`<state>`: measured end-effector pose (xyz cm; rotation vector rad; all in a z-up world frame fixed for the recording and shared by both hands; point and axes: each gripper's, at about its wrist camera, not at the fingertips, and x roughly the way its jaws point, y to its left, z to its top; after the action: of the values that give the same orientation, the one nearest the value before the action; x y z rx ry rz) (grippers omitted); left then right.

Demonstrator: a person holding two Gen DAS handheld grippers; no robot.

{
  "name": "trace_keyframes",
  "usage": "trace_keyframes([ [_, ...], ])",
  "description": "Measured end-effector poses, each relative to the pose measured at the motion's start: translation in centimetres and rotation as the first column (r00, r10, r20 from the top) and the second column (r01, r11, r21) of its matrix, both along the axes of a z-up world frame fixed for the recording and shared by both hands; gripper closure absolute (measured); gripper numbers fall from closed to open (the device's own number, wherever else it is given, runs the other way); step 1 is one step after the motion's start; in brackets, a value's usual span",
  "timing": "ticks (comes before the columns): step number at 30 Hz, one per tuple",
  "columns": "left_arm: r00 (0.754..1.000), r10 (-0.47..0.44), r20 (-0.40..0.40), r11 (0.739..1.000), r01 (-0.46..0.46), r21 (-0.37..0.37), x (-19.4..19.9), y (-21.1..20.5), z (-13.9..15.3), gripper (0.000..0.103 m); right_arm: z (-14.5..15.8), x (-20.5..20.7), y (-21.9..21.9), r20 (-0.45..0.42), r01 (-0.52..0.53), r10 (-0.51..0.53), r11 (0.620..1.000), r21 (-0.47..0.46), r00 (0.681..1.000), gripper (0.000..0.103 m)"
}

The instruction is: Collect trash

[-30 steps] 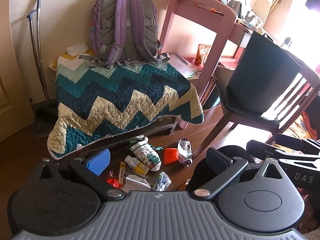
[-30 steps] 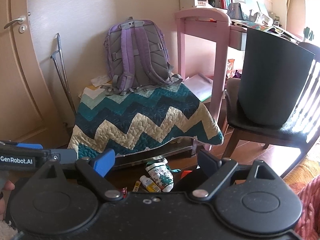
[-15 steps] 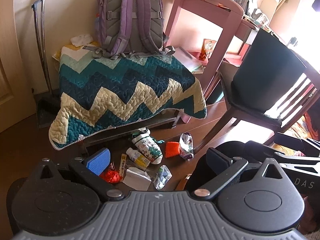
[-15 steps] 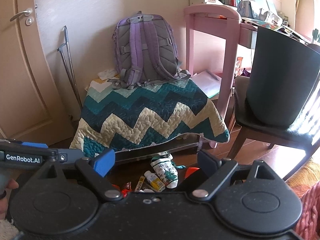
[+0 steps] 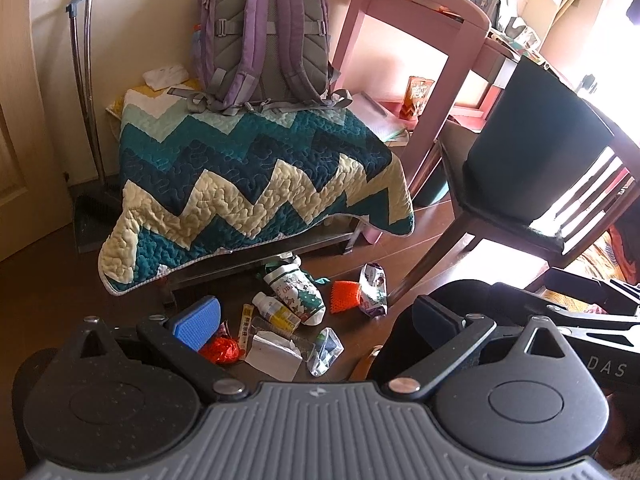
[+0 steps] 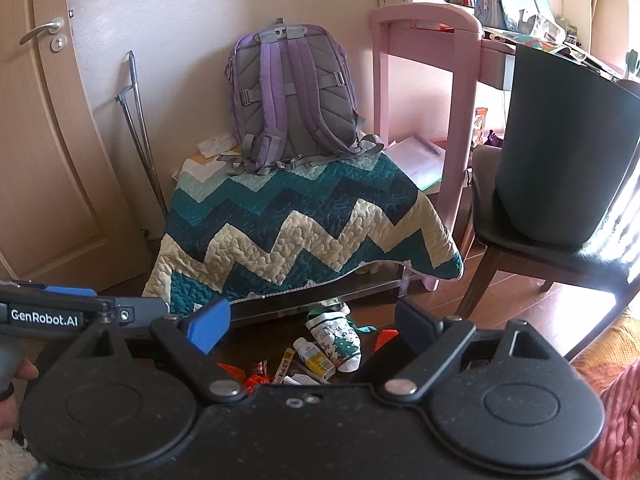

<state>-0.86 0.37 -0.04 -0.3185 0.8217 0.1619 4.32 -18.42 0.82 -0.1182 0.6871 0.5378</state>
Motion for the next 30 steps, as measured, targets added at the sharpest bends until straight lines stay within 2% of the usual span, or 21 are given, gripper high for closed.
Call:
trace_keyframes([
  [14, 1.000, 0.021, -0.005, 1.000, -0.021, -0.005, -0.6, 0.2, -0.6, 0.000, -0.3, 0.0, 0.3, -0.022, 0.007, -0.007, 1.000, 0.011, 1.000, 0.013],
  [17, 0.998, 0.057, -0.018, 0.998, -0.058, -0.020, -0.2, 1.2, -0.6, 0.000, -0.7, 0.7, 0.6, -0.055, 0.001, -0.001, 1.000, 0.008, 0.998, 0.013],
  [21, 0.988, 0.148, -0.035, 0.988, -0.150, -0.049, 1.0, 4.4, -1.4, 0.000, -1.7, 2.3, 1.5, -0.082, -0.039, 0.038, 0.999, -0.009, 0.996, 0.013],
  [26, 0.973, 0.204, -0.112, 0.976, -0.210, -0.051, 3.9, 8.4, -5.3, 0.000, -4.5, 5.9, 4.7, -0.104, -0.171, 0.168, 0.985, -0.021, 0.980, 0.013],
  [30, 0.946, 0.242, -0.217, 0.958, -0.269, -0.104, 6.9, 12.7, -10.8, 0.000, -8.6, 9.1, 9.3, -0.180, -0.282, 0.266, 0.957, -0.066, 0.947, 0.014],
])
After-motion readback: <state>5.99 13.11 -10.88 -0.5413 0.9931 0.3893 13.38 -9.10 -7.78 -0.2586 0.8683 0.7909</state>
